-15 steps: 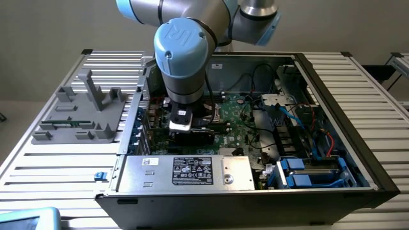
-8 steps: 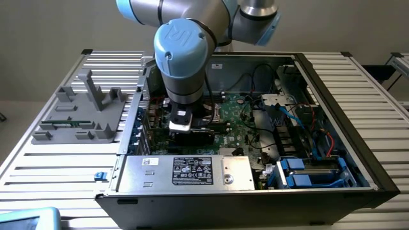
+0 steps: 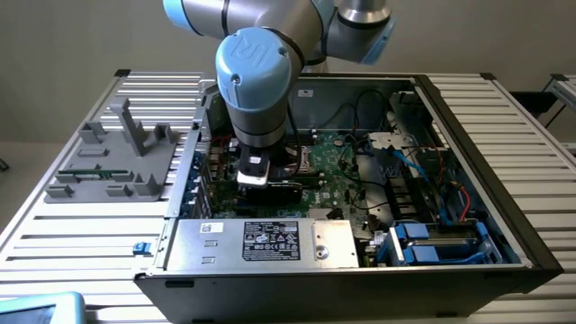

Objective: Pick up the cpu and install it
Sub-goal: 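Install the second cpu locking lever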

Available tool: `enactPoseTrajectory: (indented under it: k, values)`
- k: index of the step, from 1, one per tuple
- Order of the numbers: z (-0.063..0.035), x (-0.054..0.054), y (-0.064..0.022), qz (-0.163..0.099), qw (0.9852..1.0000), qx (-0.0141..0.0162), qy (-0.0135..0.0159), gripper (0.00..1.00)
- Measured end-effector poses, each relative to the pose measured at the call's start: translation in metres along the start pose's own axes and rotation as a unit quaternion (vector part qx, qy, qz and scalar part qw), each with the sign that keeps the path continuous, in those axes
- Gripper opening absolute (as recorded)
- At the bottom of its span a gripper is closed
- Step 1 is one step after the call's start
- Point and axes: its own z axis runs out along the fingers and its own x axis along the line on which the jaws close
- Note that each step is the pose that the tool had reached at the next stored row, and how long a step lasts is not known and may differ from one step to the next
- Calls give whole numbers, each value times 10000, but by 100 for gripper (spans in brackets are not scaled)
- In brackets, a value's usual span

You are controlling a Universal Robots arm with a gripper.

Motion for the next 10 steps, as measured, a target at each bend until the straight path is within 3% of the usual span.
enactPoseTrajectory:
  k: [10]
  values:
    - [16, 0, 7, 0, 10000, 10, -2, 12]
